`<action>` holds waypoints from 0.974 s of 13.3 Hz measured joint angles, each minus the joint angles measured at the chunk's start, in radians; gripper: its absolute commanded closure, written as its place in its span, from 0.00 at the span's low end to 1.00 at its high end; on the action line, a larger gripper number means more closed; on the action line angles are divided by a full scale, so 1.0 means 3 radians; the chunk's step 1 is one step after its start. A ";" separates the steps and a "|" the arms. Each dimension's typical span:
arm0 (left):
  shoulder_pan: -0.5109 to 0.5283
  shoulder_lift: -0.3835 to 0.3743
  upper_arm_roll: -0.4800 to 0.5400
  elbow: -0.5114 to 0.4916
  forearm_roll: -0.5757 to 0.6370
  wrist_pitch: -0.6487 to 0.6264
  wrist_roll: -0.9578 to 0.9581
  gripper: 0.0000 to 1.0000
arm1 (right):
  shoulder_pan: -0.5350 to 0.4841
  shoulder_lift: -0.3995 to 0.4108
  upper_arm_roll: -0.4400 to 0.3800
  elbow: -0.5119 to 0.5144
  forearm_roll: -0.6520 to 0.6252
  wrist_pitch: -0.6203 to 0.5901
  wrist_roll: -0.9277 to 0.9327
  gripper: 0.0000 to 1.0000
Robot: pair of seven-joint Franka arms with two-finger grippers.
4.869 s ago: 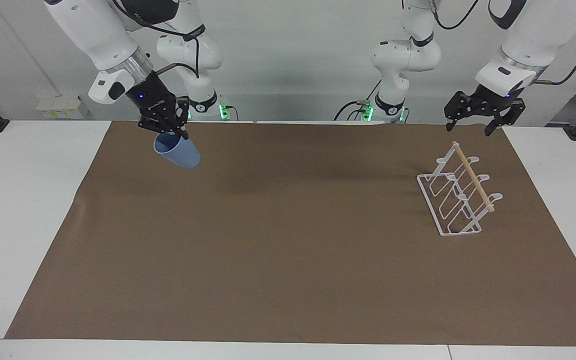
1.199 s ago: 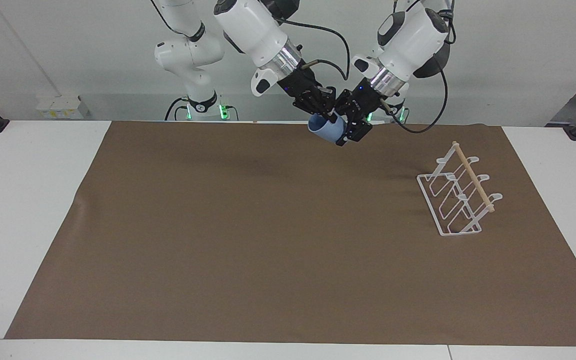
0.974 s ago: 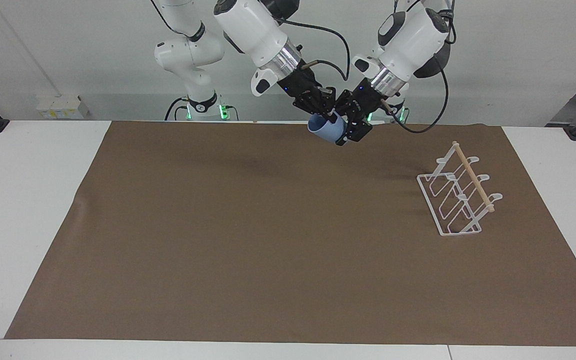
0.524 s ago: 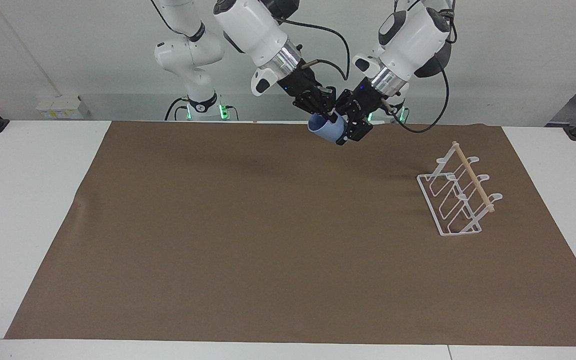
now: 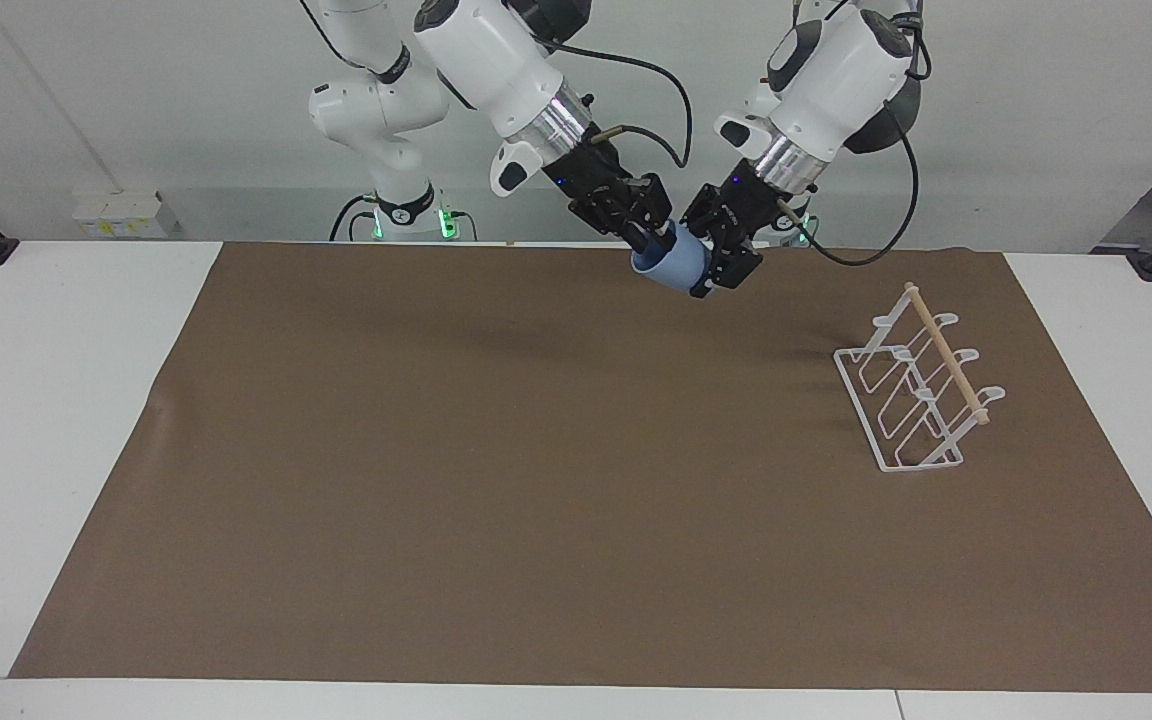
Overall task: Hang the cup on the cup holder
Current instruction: 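Move the cup with the left gripper while the right gripper withdraws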
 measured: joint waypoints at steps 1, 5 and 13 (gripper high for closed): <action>0.0031 0.0003 0.0002 0.0005 0.0134 -0.0022 0.0000 1.00 | -0.0015 0.0000 0.0000 0.0001 0.0000 -0.0020 0.0000 0.50; 0.0119 0.0005 0.0011 0.0014 0.0830 -0.0075 -0.0004 1.00 | -0.0273 -0.0037 -0.0025 0.0067 0.0000 -0.0534 -0.0309 0.50; 0.0402 0.0176 0.0031 0.0420 0.2442 -0.0519 -0.0010 1.00 | -0.0987 -0.0149 -0.0093 0.0247 -0.0277 -0.1559 -0.1859 0.50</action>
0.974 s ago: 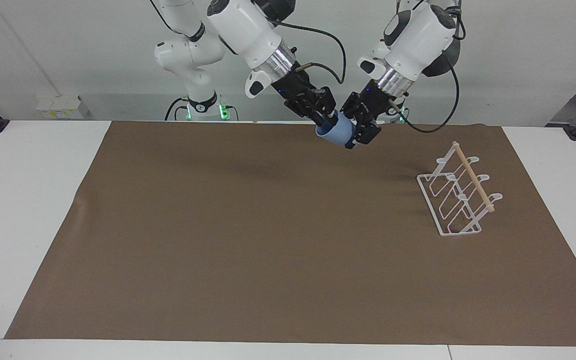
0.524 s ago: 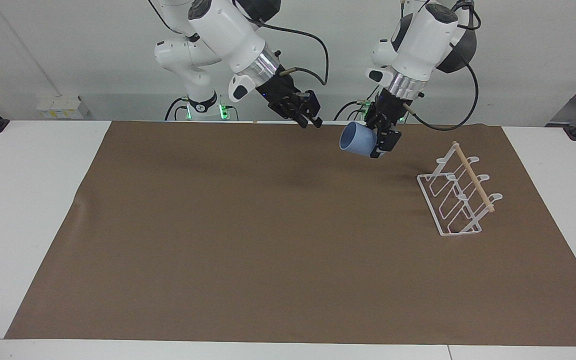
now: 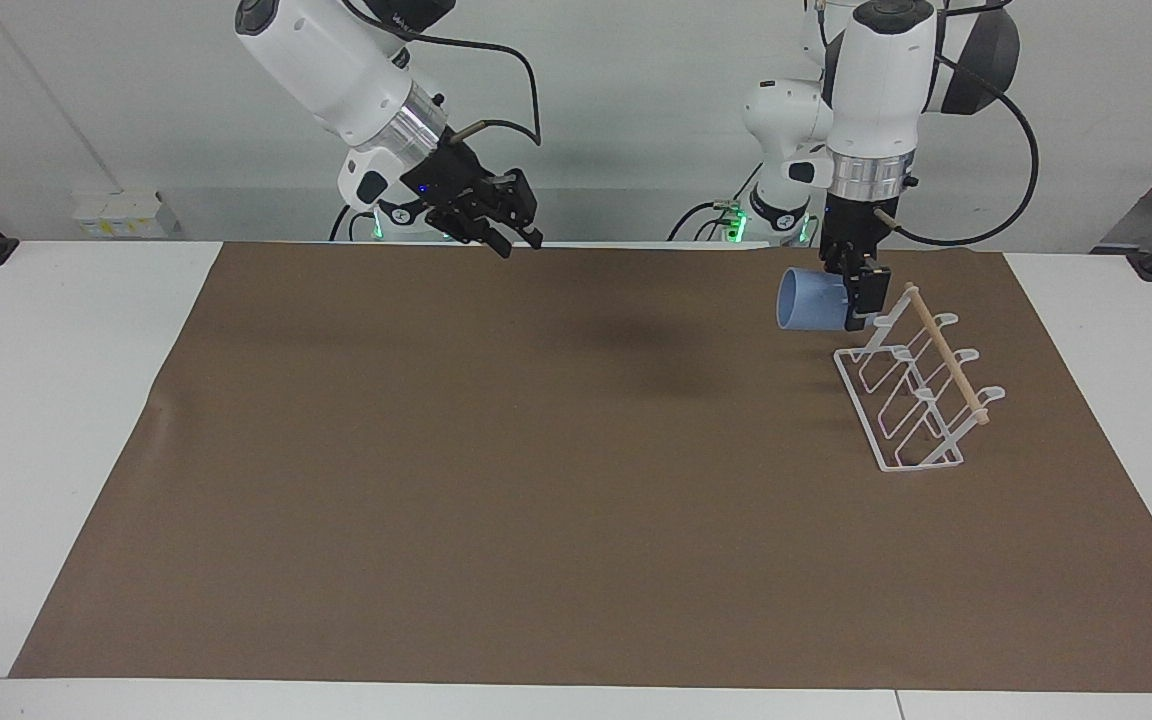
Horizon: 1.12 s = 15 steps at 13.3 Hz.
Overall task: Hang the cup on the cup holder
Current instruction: 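Move the cup with the left gripper while the right gripper withdraws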
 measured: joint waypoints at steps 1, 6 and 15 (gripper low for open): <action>0.0033 0.0012 0.0003 0.0014 0.0141 -0.0062 -0.0003 1.00 | -0.0004 0.0000 -0.0001 0.0023 -0.0172 -0.0002 -0.0060 0.50; 0.0125 0.0017 0.0017 0.0025 0.0912 -0.0248 -0.0013 1.00 | -0.0076 0.0000 -0.0008 0.0202 -0.1134 -0.0295 -0.0575 0.52; 0.0249 0.0412 -0.0034 0.0010 0.2206 -0.0392 -0.0650 1.00 | -0.0416 0.0003 -0.0034 0.0268 -0.1751 -0.0730 -0.1197 0.37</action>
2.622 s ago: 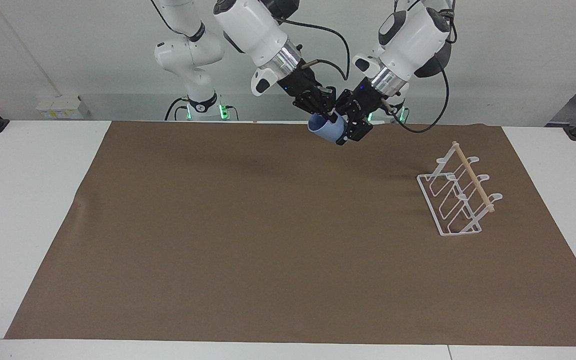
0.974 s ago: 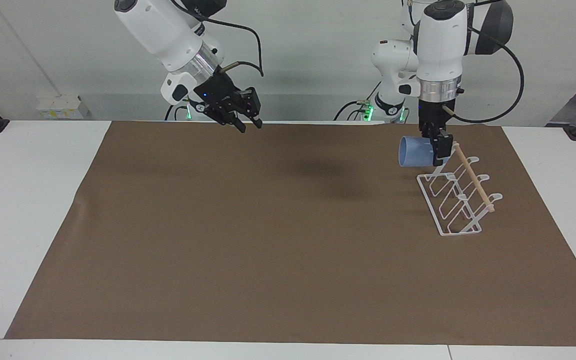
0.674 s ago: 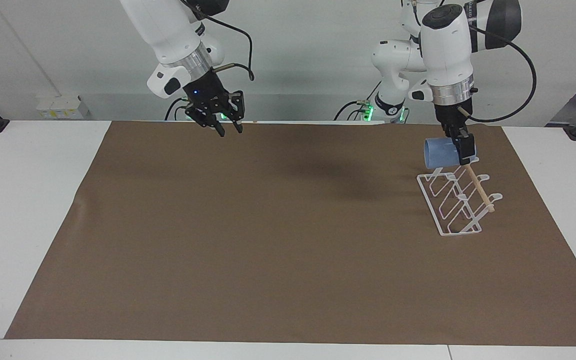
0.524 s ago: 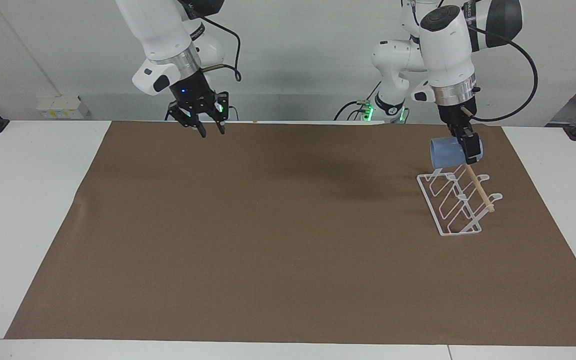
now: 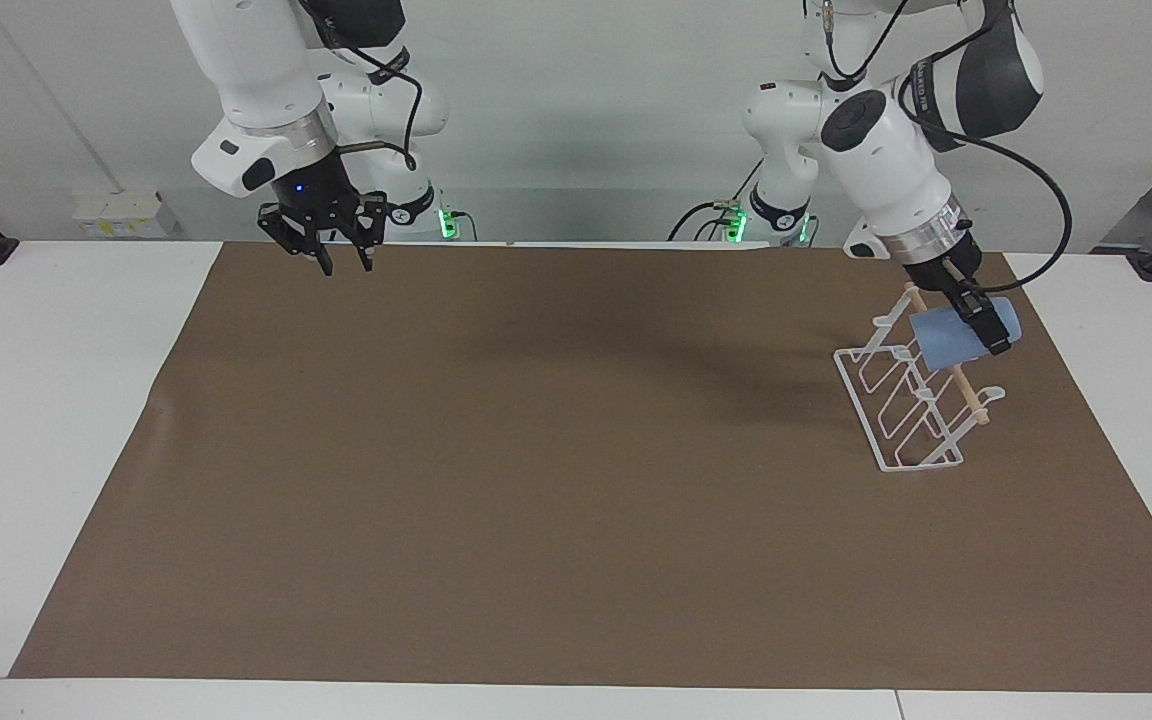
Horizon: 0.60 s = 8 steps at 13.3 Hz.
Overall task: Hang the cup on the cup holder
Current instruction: 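Move the cup with the left gripper while the right gripper withdraws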
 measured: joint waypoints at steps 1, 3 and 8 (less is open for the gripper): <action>-0.0022 0.0031 -0.0005 -0.0014 0.0146 -0.0052 -0.0098 1.00 | -0.0047 0.0000 0.0000 -0.0001 -0.0008 -0.0055 0.0000 0.24; -0.0030 0.0077 -0.0021 -0.0050 0.0315 -0.0126 -0.0188 1.00 | -0.0163 0.0000 -0.0001 -0.0012 -0.0009 -0.0100 0.0000 0.11; -0.0073 0.0138 -0.0025 -0.0273 0.0588 -0.0163 -0.0586 1.00 | -0.0284 0.0000 -0.0004 -0.0024 -0.0009 -0.0107 -0.0004 0.00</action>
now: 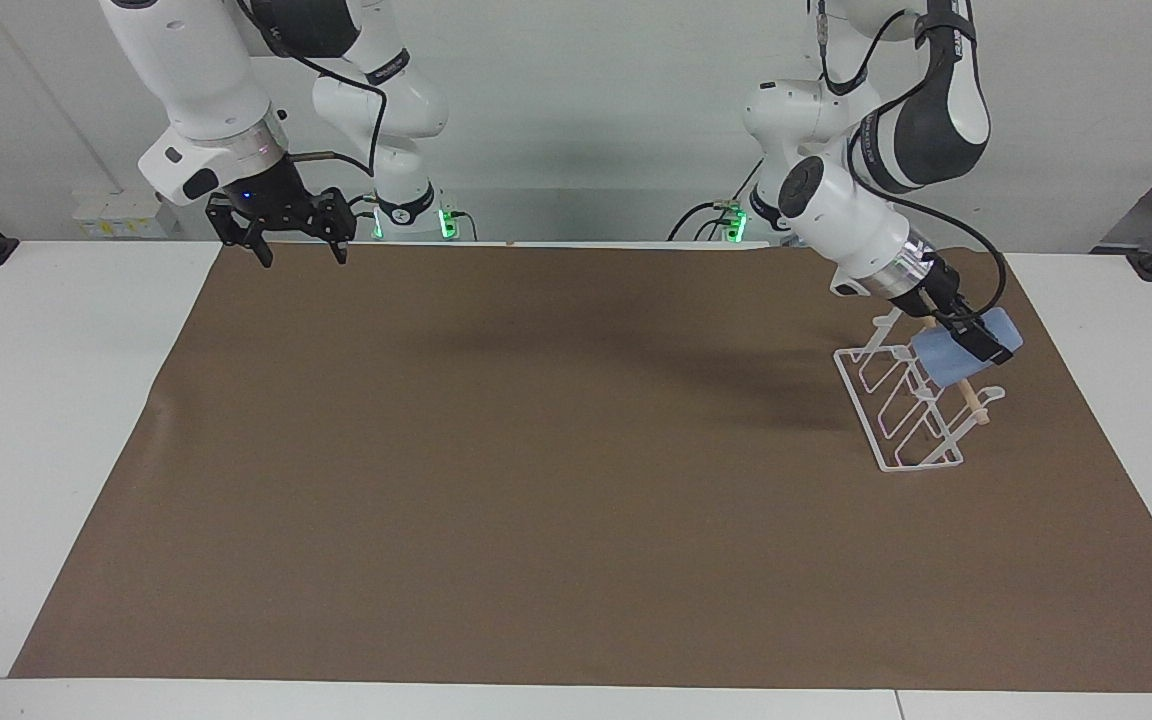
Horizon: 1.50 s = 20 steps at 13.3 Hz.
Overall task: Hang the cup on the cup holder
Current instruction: 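Move the cup with the left gripper while the right gripper withdraws, then lower the cup onto a rack peg with the left gripper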
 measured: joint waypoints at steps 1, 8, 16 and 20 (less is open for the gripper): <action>0.0007 0.0001 0.0004 -0.0045 0.0048 0.0025 -0.0028 1.00 | 0.0000 0.0000 0.0002 0.0000 0.0000 0.0000 0.0000 0.00; 0.0092 0.0064 0.0024 -0.0143 0.0207 0.0141 -0.0122 1.00 | 0.0042 -0.0002 0.0053 0.0001 0.0001 0.0274 0.0000 0.00; 0.0092 0.0083 0.0022 -0.0141 0.0231 0.0159 -0.0156 0.00 | 0.0050 -0.0004 0.0059 0.0001 0.0001 0.0496 0.0371 0.00; 0.0092 0.0083 0.0022 -0.0126 0.0232 0.0159 -0.0159 0.00 | 0.0042 -0.0004 0.0048 0.0001 0.0001 0.0496 0.0412 0.00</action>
